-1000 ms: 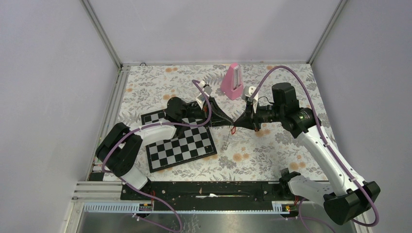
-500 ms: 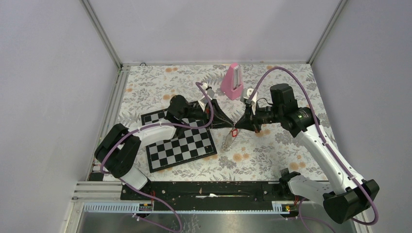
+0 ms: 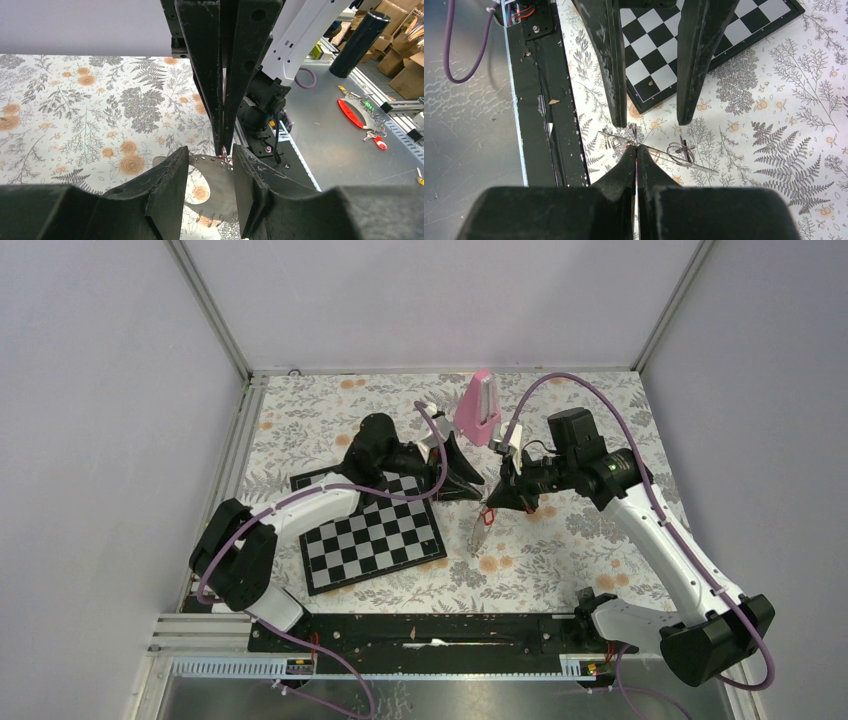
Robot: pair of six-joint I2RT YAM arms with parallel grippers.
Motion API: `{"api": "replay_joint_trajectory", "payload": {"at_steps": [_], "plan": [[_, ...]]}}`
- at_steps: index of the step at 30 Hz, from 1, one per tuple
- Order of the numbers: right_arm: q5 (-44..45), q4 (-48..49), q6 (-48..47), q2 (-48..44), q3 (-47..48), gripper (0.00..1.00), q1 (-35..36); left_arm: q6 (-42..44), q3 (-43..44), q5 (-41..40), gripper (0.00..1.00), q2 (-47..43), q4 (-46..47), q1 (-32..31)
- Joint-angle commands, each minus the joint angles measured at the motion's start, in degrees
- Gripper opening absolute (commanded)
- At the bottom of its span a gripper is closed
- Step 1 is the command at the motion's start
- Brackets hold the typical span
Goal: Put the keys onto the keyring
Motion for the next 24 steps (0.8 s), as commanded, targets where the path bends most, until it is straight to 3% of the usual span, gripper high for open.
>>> {"api": "replay_joint_trajectory", "payload": {"at_steps": [1, 9, 17, 24], "plan": [[0.09, -1.13, 0.02, 0.74, 3.95, 0.00, 0.88, 8.16, 4.05, 1.11, 0.42, -1.52, -8.47, -0.75], [0.35, -0.71, 0.84, 1.13, 4.24, 0.00, 1.24, 12.38, 5.24, 0.40, 0.40, -1.43, -14.07, -1.54], [0.49, -0.51, 0.83, 1.19, 3.71, 0.00, 1.33, 15.05, 5.84, -0.10, 0.28, -1.60, -17.60, -2.19], [0.95, -0.39, 0.52, 0.78, 2.36, 0.00, 1.33, 13.90, 6.01, -0.04, 0.30, -1.51, -16.89, -2.19]]}}
